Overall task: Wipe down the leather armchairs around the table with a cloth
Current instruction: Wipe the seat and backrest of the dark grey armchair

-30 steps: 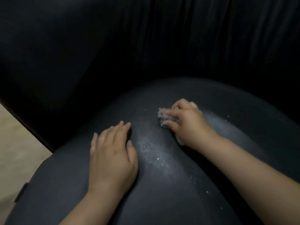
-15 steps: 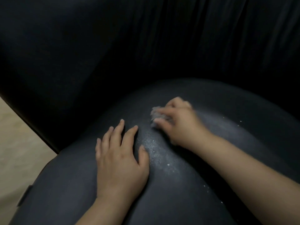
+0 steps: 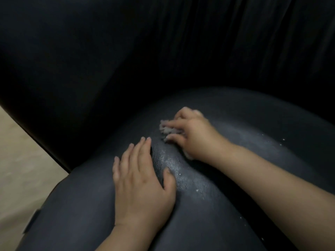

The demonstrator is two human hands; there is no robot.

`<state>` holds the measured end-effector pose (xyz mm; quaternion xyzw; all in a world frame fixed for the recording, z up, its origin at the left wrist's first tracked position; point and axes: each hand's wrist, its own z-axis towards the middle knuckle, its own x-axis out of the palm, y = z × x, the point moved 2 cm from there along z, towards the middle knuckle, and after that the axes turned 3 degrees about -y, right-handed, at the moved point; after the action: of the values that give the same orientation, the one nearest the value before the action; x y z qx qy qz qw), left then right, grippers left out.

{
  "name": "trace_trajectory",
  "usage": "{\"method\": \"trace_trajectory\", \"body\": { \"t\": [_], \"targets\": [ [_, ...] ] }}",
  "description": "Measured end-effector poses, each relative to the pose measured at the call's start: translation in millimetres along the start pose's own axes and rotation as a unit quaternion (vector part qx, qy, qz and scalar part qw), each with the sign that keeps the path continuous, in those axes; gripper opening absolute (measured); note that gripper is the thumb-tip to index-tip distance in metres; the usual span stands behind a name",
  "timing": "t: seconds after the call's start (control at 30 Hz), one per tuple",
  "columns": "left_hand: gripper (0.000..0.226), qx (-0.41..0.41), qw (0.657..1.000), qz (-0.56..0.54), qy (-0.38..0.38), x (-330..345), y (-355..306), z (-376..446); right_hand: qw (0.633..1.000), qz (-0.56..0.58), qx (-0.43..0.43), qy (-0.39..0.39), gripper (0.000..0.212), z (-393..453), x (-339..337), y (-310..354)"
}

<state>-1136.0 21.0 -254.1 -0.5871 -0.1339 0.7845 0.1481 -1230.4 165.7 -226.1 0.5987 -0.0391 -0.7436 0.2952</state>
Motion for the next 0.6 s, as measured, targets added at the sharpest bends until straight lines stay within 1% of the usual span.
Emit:
{"method": "trace_trajectory", "body": {
  "t": [0.1, 0.13, 0.17, 0.2, 0.27, 0.3, 0.33, 0.37, 0.43, 0.47, 0.5, 0.53, 0.6],
  "targets": [
    [0.071, 0.001, 1.000, 0.000, -0.003, 0.6, -0.5, -0.2, 0.990, -0.050, 0.117, -0.064, 0.033, 11.1, -16.2, -44.3],
    [0.071, 0.000, 1.000, 0.002, -0.004, 0.9, -0.7, -0.2, 0.986, -0.059, 0.130, -0.082, 0.030, 11.3, -17.6, -48.1],
    [0.071, 0.000, 1.000, 0.006, -0.004, 0.9, -0.8, -0.3, 0.987, -0.059, 0.120, -0.089, 0.028, 10.3, -14.5, -44.5],
    [0.071, 0.001, 1.000, 0.007, -0.005, 0.9, -0.9, -0.2, 0.991, -0.049, 0.089, -0.086, 0.025, 6.9, -9.2, -35.3],
    [0.070, 0.002, 1.000, 0.004, -0.007, 0.7, -0.9, 0.0, 0.999, -0.009, 0.013, -0.052, 0.024, -6.6, 1.4, -9.2],
    [0.069, 0.002, 1.000, 0.003, -0.007, 0.5, -0.9, 0.1, 0.999, 0.001, -0.014, -0.034, 0.024, -14.1, 2.8, -2.4],
    [0.069, 0.001, 1.000, 0.001, -0.008, 0.1, -0.9, 0.1, 0.999, -0.003, -0.026, -0.031, 0.024, -18.3, 0.7, -3.0],
    [0.069, 0.001, 1.000, 0.000, -0.008, -0.4, -1.2, 0.0, 0.999, -0.012, -0.011, -0.047, 0.025, -18.3, -3.8, -11.5],
    [0.071, -0.001, 1.000, -0.002, -0.005, -1.4, -2.5, -0.3, 0.993, -0.034, 0.073, -0.083, 0.026, -14.2, -16.3, -36.2],
    [0.071, -0.002, 1.000, -0.004, -0.004, -1.9, -3.1, -0.4, 0.989, -0.039, 0.109, -0.088, 0.027, -13.8, -20.3, -44.6],
    [0.071, -0.003, 1.000, -0.006, -0.003, -2.3, -3.7, -0.4, 0.988, -0.040, 0.117, -0.090, 0.027, -15.5, -20.8, -45.0],
    [0.071, -0.003, 1.000, -0.009, -0.002, -3.0, -4.4, -0.4, 0.990, -0.039, 0.102, -0.084, 0.025, -18.6, -18.8, -37.7],
    [0.071, -0.005, 1.000, -0.015, -0.001, -5.0, -5.1, -0.2, 0.998, -0.016, 0.033, -0.051, 0.021, -31.1, -10.5, -7.4]
  ]
}}
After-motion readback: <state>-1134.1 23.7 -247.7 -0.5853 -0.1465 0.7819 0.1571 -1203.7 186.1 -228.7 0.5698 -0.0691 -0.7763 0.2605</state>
